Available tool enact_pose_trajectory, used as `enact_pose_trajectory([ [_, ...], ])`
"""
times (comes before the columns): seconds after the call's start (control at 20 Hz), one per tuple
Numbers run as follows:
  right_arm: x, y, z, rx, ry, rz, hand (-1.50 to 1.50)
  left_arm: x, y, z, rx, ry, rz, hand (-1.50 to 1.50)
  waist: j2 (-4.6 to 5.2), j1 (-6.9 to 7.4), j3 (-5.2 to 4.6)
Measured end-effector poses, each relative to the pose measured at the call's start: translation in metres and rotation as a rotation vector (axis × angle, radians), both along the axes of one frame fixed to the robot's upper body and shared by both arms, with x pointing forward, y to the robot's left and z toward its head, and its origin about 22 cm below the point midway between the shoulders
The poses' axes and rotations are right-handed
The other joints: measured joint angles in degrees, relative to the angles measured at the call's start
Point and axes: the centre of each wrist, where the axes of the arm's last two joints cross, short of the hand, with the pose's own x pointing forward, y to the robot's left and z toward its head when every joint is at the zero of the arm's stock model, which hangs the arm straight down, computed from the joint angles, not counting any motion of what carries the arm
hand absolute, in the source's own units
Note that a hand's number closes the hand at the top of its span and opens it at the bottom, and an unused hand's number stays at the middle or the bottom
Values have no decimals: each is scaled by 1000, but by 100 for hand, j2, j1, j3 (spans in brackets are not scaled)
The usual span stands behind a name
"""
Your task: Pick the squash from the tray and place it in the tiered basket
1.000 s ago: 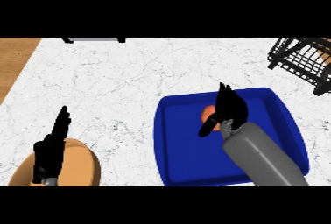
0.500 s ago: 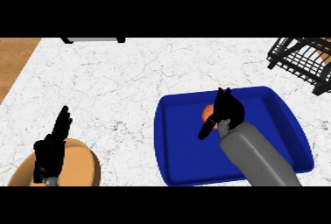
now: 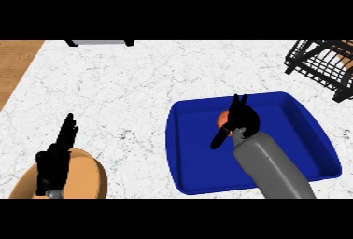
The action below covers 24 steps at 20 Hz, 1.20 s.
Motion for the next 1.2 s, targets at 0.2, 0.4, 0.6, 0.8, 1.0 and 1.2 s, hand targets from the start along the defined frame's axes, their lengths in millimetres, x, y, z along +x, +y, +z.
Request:
enact_pose_trajectory([
  [0.2,1,-2,-3,-7,-10,-8,150,1,-1,-1,1,2,0,0,-26,-2,-14],
  [0.4,2,-3,-8,-18,-25,-3,150,2,-1,-2,4,2,-3,0,-51,5,-23],
  [0.6,3,-2,-11,-54,-43,15,150,3,-3,-2,7,3,-5,0,-63,4,-31],
  [0.8,3,-3,-17,-126,-75,45,150,4,-5,0,-3,6,-7,0,-74,25,-53],
  [1.0,1,-66,-11,-148,-166,102,150,1,-3,-2,-14,8,13,0,-94,-63,-46],
  [1.2,-7,-173,2,-184,-191,75,150,-7,4,-1,-18,12,44,0,-58,-264,-22],
])
